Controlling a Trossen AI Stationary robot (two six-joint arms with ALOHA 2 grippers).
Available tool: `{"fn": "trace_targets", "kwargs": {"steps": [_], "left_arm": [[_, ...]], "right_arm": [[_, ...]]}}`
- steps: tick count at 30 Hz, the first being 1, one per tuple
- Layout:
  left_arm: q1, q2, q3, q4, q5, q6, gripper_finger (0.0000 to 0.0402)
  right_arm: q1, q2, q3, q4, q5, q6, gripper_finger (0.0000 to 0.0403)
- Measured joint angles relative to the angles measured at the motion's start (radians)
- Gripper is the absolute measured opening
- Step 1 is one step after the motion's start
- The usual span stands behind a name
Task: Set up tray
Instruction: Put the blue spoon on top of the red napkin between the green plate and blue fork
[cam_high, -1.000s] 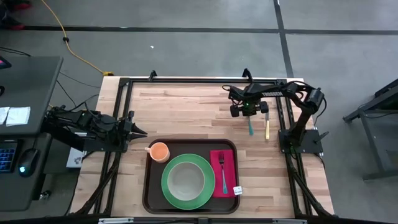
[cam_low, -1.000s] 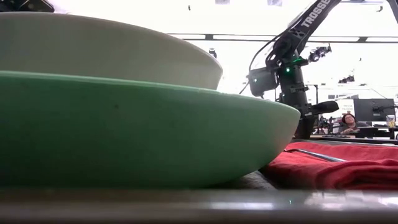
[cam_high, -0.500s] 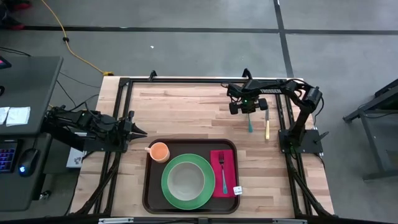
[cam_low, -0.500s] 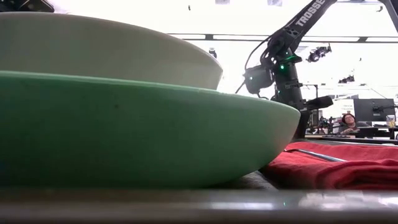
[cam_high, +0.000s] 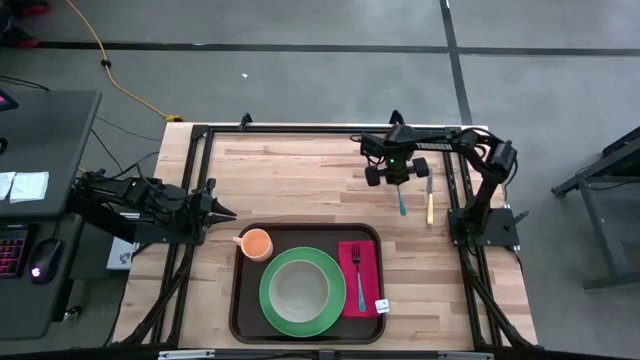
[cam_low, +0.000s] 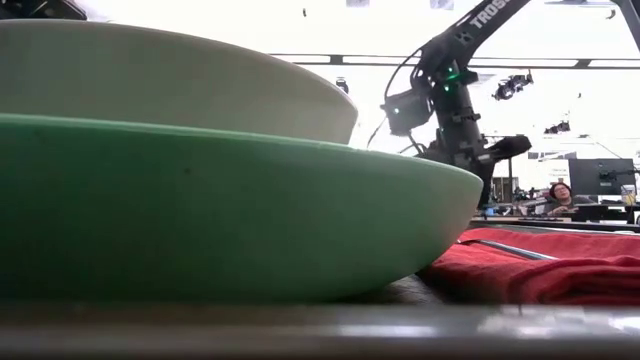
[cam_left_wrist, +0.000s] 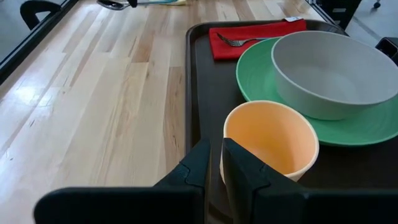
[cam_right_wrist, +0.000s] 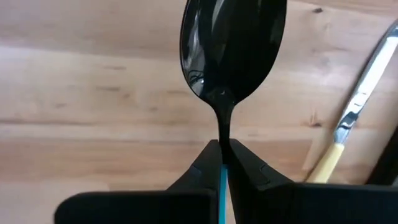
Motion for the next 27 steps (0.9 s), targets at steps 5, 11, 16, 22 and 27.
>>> {"fn": "trace_targets", "kwargs": {"steps": [5, 11, 16, 22, 27], "left_arm": [[0.0, 0.0, 0.0, -0.003, 0.0, 0.0, 0.0074], [0.0, 0.0, 0.0, -0.006, 0.0, 0.0, 0.0074], [0.0, 0.0, 0.0, -0.006, 0.0, 0.0, 0.0074], [0.0, 0.0, 0.0, -0.006, 0.0, 0.0, 0.0074], [0.0, 0.0, 0.0, -0.006, 0.0, 0.0, 0.0074]], "right_arm": [[0.049, -0.002, 0.058, -0.078, -0.008, 0.033, 0.0], [0.118, -0.002, 0.134, -0.125, -0.036, 0.079, 0.0], [0.182, -0.002, 0.181, -0.143, -0.05, 0.14, 0.0], [0.274, -0.003, 0.198, -0.15, -0.098, 0.227, 0.0], [0.355, -0.003, 0.199, -0.166, -0.141, 0.317, 0.0]]}}
